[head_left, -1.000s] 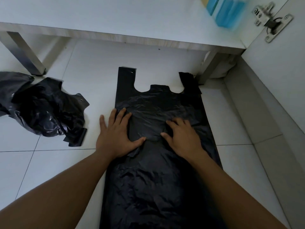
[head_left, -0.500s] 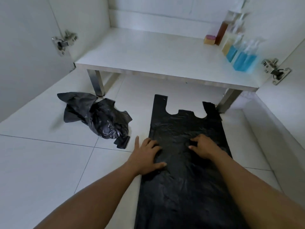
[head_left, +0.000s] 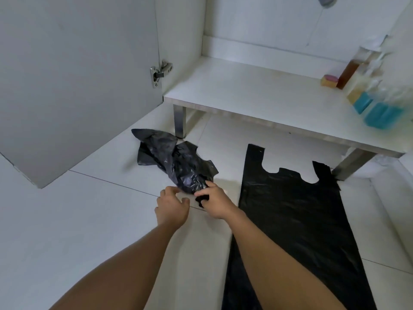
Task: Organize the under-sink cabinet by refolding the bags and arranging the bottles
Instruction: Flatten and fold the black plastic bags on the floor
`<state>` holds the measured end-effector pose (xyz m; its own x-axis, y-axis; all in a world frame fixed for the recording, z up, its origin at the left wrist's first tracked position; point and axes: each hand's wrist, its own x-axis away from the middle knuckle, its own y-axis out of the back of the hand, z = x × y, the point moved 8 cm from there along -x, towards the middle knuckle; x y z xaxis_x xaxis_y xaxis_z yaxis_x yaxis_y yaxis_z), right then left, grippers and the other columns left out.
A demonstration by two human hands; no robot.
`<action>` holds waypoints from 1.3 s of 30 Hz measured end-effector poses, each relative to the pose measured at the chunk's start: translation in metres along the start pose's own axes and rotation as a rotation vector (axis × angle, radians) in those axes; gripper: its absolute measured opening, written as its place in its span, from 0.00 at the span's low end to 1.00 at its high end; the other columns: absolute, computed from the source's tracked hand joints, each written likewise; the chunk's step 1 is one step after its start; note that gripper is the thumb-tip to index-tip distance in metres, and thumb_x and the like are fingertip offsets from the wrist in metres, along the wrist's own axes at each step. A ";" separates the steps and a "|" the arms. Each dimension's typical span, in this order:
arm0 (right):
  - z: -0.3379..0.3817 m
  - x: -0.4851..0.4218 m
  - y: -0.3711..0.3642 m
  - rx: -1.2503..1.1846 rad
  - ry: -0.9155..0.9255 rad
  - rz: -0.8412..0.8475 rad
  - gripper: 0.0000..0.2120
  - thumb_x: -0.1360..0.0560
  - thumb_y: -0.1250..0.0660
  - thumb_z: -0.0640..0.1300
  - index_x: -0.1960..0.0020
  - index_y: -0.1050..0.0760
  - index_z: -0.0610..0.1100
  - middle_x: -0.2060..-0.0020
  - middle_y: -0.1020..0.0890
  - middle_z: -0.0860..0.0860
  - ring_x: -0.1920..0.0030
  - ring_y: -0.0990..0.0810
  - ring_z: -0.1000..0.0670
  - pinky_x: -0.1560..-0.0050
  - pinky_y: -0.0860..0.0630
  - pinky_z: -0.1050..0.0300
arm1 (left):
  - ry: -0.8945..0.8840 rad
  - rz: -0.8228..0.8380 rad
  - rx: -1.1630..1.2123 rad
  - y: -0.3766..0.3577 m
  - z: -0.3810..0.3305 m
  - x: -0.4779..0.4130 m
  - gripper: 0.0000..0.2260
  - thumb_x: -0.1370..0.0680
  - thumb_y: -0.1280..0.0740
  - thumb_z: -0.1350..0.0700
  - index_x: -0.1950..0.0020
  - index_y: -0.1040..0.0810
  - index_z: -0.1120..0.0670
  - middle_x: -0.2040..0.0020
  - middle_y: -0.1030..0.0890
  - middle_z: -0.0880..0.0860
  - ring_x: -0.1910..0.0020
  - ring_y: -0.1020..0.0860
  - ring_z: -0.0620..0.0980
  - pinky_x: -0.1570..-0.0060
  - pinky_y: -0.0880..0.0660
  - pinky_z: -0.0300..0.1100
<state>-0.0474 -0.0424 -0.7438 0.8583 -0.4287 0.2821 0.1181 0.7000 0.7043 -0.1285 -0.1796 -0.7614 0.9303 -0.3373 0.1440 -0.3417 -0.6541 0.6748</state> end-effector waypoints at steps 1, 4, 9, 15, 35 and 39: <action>0.004 -0.004 -0.003 -0.002 -0.016 -0.004 0.16 0.23 0.33 0.38 0.37 0.19 0.46 0.30 0.26 0.47 0.31 0.28 0.46 0.29 0.31 0.53 | 0.042 0.010 0.101 0.005 0.006 -0.005 0.18 0.22 0.32 0.52 0.35 0.28 0.55 0.36 0.25 0.54 0.38 0.26 0.56 0.40 0.29 0.51; 0.011 -0.006 0.016 -0.113 -0.054 -0.142 0.13 0.25 0.28 0.46 0.41 0.17 0.46 0.42 0.16 0.50 0.40 0.20 0.48 0.36 0.25 0.51 | 0.219 0.032 0.413 0.019 0.016 -0.016 0.25 0.22 0.32 0.46 0.29 0.32 0.57 0.36 0.24 0.55 0.43 0.26 0.54 0.44 0.30 0.46; 0.029 0.007 0.066 -0.459 -0.025 -0.228 0.09 0.23 0.31 0.34 0.47 0.17 0.45 0.51 0.17 0.54 0.48 0.19 0.55 0.53 0.26 0.72 | 0.335 0.129 0.723 0.016 0.015 -0.031 0.35 0.24 0.38 0.30 0.28 0.32 0.54 0.42 0.20 0.54 0.48 0.19 0.54 0.43 0.23 0.53; 0.060 0.046 0.128 -1.169 -0.074 -0.109 0.17 0.20 0.41 0.28 0.41 0.18 0.40 0.46 0.15 0.39 0.52 0.15 0.44 0.54 0.17 0.54 | 0.327 0.030 0.838 0.030 -0.014 -0.027 0.41 0.31 0.43 0.21 0.35 0.25 0.53 0.41 0.20 0.51 0.42 0.23 0.55 0.38 0.27 0.54; -0.037 0.183 0.332 -0.239 -0.183 -0.543 0.13 0.26 0.30 0.30 0.49 0.20 0.46 0.47 0.19 0.49 0.51 0.22 0.50 0.56 0.25 0.63 | 0.397 0.368 1.188 -0.017 -0.116 0.009 0.20 0.25 0.29 0.68 0.34 0.24 0.63 0.40 0.18 0.63 0.48 0.16 0.59 0.58 0.17 0.47; -0.034 0.196 0.358 0.071 -0.143 -0.723 0.15 0.24 0.37 0.28 0.49 0.23 0.46 0.47 0.27 0.51 0.45 0.29 0.52 0.46 0.34 0.63 | 0.416 0.555 1.179 -0.039 -0.142 0.040 0.08 0.20 0.31 0.57 0.46 0.19 0.61 0.54 0.15 0.57 0.63 0.17 0.50 0.65 0.20 0.37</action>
<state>0.1797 0.1434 -0.4587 0.5043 -0.8424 -0.1900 0.5927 0.1776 0.7856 -0.0586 -0.0716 -0.6798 0.5346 -0.6521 0.5376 -0.3947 -0.7551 -0.5234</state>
